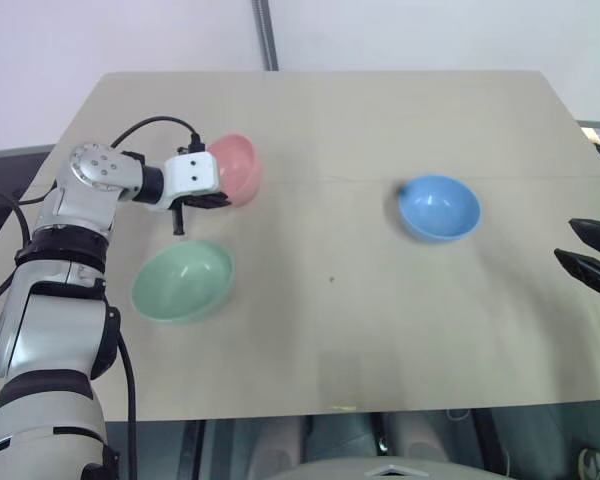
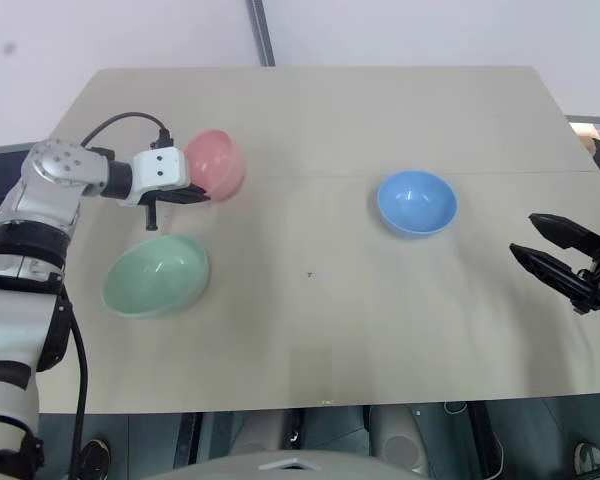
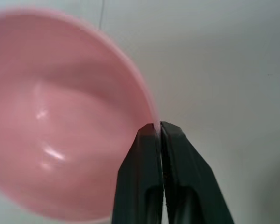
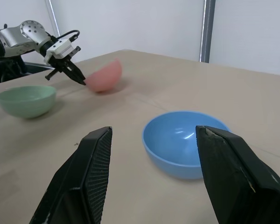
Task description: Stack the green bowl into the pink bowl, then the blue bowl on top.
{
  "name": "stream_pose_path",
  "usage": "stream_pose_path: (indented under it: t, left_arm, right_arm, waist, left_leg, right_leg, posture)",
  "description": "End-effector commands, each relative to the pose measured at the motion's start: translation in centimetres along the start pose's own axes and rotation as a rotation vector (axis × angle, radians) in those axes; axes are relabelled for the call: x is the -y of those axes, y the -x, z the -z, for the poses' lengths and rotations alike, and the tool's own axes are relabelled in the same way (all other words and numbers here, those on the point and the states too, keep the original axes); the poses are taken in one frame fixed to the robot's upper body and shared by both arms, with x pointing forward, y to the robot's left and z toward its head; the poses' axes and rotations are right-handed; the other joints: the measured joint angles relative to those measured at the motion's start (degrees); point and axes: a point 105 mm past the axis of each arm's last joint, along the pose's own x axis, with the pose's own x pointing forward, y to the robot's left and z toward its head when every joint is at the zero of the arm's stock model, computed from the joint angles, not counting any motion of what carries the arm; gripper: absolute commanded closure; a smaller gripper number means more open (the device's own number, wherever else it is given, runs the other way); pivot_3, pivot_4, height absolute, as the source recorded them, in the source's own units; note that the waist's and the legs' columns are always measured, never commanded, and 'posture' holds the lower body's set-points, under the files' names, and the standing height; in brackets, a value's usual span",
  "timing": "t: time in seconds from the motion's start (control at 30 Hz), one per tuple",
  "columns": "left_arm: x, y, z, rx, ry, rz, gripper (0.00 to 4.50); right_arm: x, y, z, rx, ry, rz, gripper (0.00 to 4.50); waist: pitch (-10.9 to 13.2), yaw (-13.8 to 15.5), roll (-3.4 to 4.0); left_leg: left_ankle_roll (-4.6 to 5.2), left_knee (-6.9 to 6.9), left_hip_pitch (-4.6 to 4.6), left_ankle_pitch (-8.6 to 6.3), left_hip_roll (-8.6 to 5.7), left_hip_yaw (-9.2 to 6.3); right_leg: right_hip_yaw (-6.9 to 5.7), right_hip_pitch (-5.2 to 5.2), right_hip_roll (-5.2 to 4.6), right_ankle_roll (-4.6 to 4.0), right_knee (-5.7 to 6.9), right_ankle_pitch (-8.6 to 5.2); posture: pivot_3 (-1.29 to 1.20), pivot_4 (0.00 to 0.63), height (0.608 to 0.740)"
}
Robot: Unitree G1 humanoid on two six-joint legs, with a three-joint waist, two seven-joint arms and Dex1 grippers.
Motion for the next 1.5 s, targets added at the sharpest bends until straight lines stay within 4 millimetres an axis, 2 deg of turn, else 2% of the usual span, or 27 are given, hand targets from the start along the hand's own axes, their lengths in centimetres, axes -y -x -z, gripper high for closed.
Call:
stream_pose_path:
  t: [0.03,0.2,0.27,0.43,0.5,0.6,0.67,0.8,0.93,1.13,1.33,1.5]
  left_arm:
    - [-1.0,1.1,-1.0,0.032,-0.036,-0.046,4.49]
    - [-1.8,1.2,-2.4,0.059,-0.126,-0.082,4.49]
    - [-2.2,1.3,-3.9,0.096,-0.198,-0.086,4.49]
    - [-3.2,1.8,-9.5,0.214,-0.401,-0.070,4.49]
    - [-2.9,2.1,-11.5,0.263,-0.495,-0.018,4.49]
    - [-2.1,2.4,-13.5,0.313,-0.586,0.063,4.49]
    - [-0.8,2.7,-15.3,0.361,-0.669,0.150,4.49]
    - [1.8,3.4,-17.0,0.418,-0.771,0.266,4.49]
    - [3.9,4.3,-17.5,0.437,-0.831,0.373,4.49]
    - [6.1,4.5,-16.6,0.376,-0.933,0.510,4.49]
    - [8.4,3.1,-14.8,0.372,-1.005,0.631,4.49]
    - [8.6,1.1,-13.0,0.323,-1.130,0.653,4.49]
  right_arm:
    - [0.0,0.0,-1.0,0.017,0.056,0.002,1.33]
    - [0.1,0.0,-0.9,0.015,0.055,0.004,1.33]
    - [0.1,0.1,-0.9,0.014,0.055,0.005,1.33]
    - [0.1,0.1,-0.9,0.014,0.055,0.006,1.33]
    - [0.1,0.1,-0.9,0.016,0.056,0.006,1.33]
    - [0.1,0.0,-0.8,0.017,0.057,0.006,1.33]
    - [0.1,0.0,-0.8,0.020,0.058,0.007,1.33]
    - [-0.1,0.1,-0.7,0.024,0.059,0.013,1.33]
    - [-0.2,0.2,-0.6,0.025,0.058,0.018,1.33]
    - [0.0,0.1,-0.6,0.028,0.063,0.026,1.33]
    - [-0.1,-0.1,-0.7,0.032,0.065,0.029,1.33]
    - [-0.1,-0.2,-0.7,0.034,0.065,0.032,1.33]
  waist:
    - [0.0,0.0,0.00]
    - [0.0,0.0,0.00]
    - [0.0,0.0,0.00]
    - [0.0,0.4,-0.01]
    - [0.0,0.3,-0.01]
    - [0.0,-0.1,0.00]
    - [0.0,-0.4,0.00]
    - [0.0,-0.6,0.02]
    - [0.0,-0.6,0.04]
    - [0.0,-0.1,0.07]
    - [0.0,-0.1,0.06]
    - [0.0,0.1,0.06]
  left_leg:
    - [0.00,0.00,0.00,0.00,0.00,0.00]
    - [0.00,0.01,0.00,0.00,0.00,0.00]
    - [0.00,0.01,-0.01,0.00,0.00,0.00]
    - [-0.01,0.09,-0.10,0.01,-0.03,-0.06]
    - [-0.02,0.10,-0.12,0.01,-0.05,-0.04]
    - [-0.11,0.09,-0.11,0.06,-0.04,-0.03]
    - [-0.12,0.08,-0.08,0.07,-0.02,0.01]
    - [-0.09,0.08,-0.06,0.05,0.01,0.00]
    - [-0.03,0.10,-0.02,0.02,0.01,-0.03]
    - [-0.01,0.16,0.01,0.03,0.00,-0.01]
    - [-0.01,0.17,0.01,0.03,0.00,0.00]
    - [0.00,0.20,0.02,0.05,-0.01,-0.01]
  right_leg:
    - [0.00,0.00,0.00,0.00,0.00,0.00]
    - [0.00,0.00,0.00,0.00,0.00,0.00]
    - [0.00,-0.01,-0.01,0.00,0.00,0.00]
    - [-0.08,0.00,-0.03,0.01,-0.01,0.00]
    - [-0.08,0.00,-0.04,0.01,-0.03,0.01]
    - [-0.08,0.00,-0.04,0.01,-0.03,0.00]
    - [-0.01,-0.01,-0.01,0.01,-0.02,0.00]
    - [0.04,0.00,-0.01,0.01,0.00,0.00]
    - [0.04,0.01,-0.01,0.01,0.04,0.00]
    - [0.03,0.04,0.03,0.01,0.06,0.00]
    - [0.03,0.05,0.04,0.01,0.05,0.00]
    - [0.01,0.08,0.03,0.01,0.05,0.00]
  posture:
    - [0.00,0.150,0.740]
    - [0.00,0.150,0.740]
    - [0.00,0.150,0.740]
    - [0.00,0.150,0.740]
    - [0.00,0.150,0.740]
    - [0.00,0.150,0.740]
    - [0.00,0.150,0.740]
    - [0.00,0.150,0.740]
    - [0.00,0.150,0.740]
    - [0.00,0.150,0.740]
    - [0.00,0.150,0.740]
    - [0.00,0.150,0.740]
